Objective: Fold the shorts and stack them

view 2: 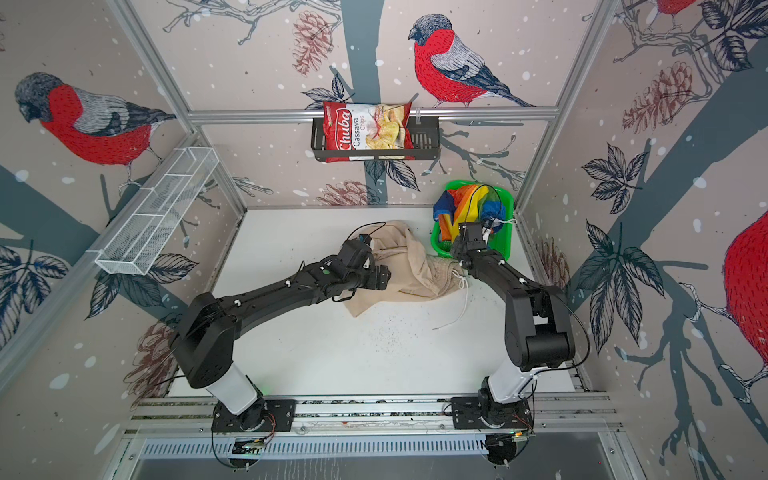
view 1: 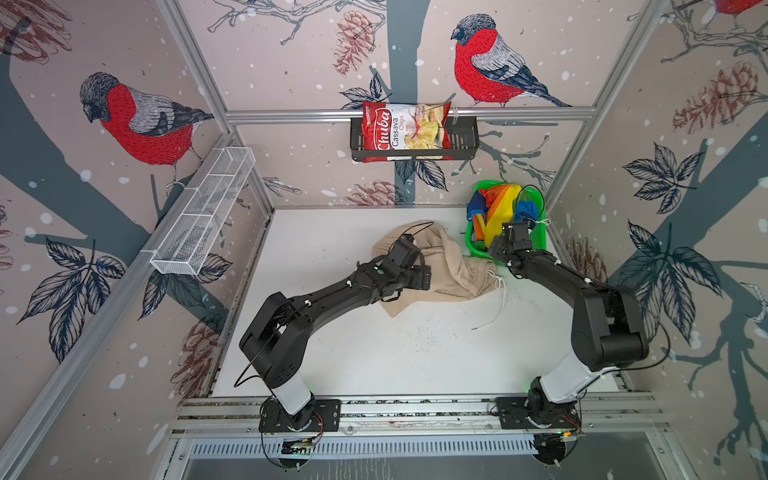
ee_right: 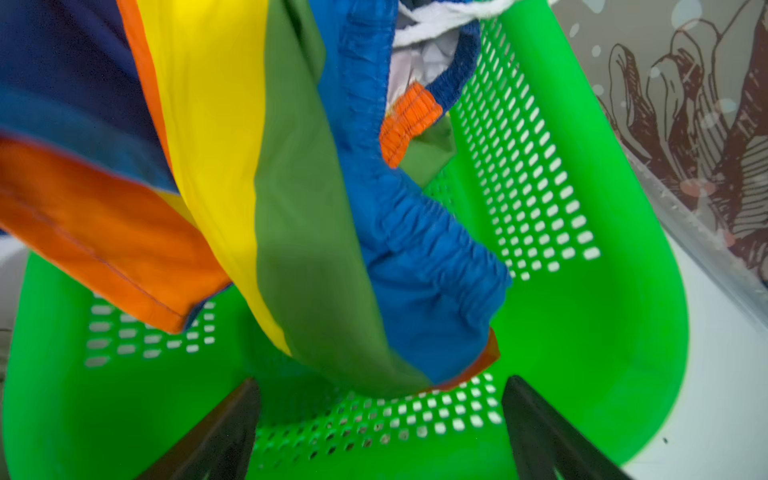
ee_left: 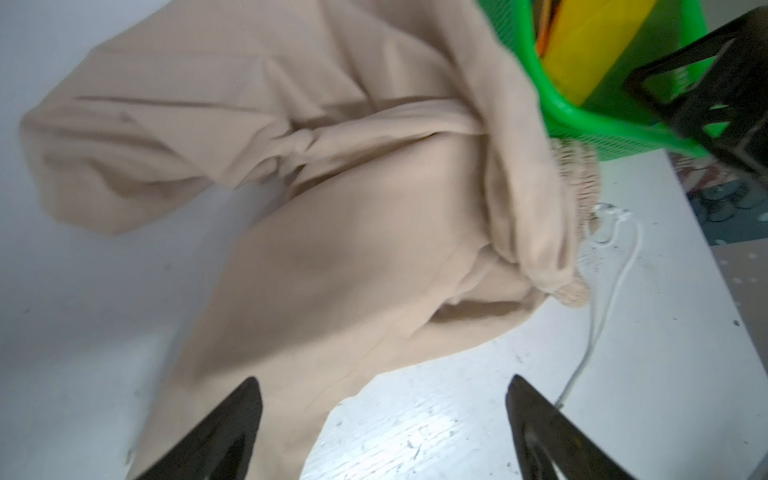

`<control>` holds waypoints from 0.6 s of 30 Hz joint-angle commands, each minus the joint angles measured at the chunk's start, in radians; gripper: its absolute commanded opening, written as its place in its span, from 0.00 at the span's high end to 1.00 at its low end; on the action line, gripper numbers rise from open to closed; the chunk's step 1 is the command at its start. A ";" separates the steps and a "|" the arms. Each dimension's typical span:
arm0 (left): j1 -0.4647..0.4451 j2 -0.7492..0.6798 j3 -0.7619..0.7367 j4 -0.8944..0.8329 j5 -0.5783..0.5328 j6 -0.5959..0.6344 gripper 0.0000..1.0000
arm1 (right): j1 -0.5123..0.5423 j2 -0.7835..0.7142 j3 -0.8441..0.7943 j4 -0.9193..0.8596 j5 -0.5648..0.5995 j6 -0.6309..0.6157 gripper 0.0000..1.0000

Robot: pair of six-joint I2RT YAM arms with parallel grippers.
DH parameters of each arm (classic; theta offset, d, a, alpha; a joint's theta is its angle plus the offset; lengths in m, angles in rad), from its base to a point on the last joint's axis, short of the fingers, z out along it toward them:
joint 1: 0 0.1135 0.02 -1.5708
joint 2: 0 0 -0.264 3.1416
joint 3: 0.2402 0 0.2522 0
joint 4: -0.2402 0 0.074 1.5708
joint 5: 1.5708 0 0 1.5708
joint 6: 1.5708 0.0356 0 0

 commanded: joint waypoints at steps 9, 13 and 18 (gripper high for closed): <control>-0.081 0.215 0.223 0.055 0.158 0.026 0.08 | -0.114 -0.213 -0.142 -0.053 -0.024 0.009 0.09; -0.092 0.267 0.242 0.056 0.159 0.023 0.12 | -0.112 -0.271 -0.131 -0.070 -0.037 0.003 0.10; -0.092 0.412 0.365 0.025 0.159 0.010 0.64 | -0.062 -0.410 -0.178 -0.005 -0.007 0.034 0.12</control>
